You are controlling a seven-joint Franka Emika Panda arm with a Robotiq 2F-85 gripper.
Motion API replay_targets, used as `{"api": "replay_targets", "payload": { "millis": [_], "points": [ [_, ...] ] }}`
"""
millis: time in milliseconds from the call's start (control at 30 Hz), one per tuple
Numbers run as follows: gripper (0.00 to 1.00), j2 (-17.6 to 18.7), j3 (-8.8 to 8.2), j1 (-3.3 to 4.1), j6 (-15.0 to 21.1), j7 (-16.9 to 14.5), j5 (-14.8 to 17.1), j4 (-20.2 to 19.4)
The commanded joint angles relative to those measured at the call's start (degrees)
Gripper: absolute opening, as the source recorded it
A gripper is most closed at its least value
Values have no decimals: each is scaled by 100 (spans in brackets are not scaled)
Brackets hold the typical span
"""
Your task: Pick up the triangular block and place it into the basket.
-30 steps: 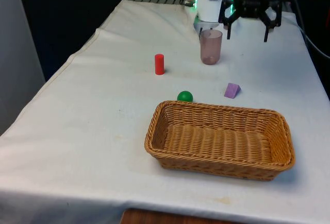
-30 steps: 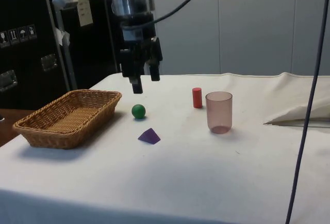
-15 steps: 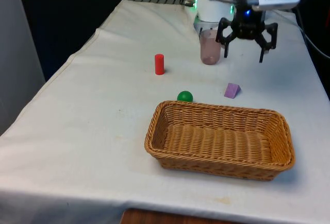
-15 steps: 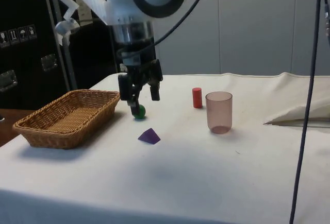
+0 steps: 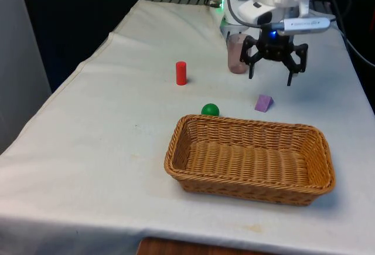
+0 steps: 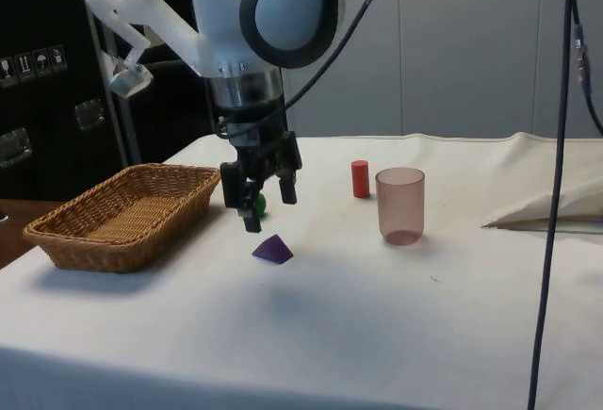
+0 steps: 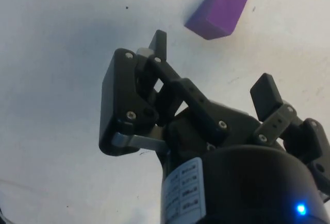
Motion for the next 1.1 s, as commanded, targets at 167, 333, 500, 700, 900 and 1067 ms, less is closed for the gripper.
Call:
{"api": "replay_targets", "payload": {
  "millis": [167,333,500,700,900,1067],
  "points": [
    [100,138,-23,11,390,86,11,-46],
    [100,155,-6,6,682,97,40,-160],
    [100,172,-6,11,854,92,11,-275],
    [100,258,-17,34,1438,178,-6,-487],
    [100,344,-40,52,1730,235,-17,-510],
    [81,378,-52,52,1896,275,-23,-539]
  ]
}}
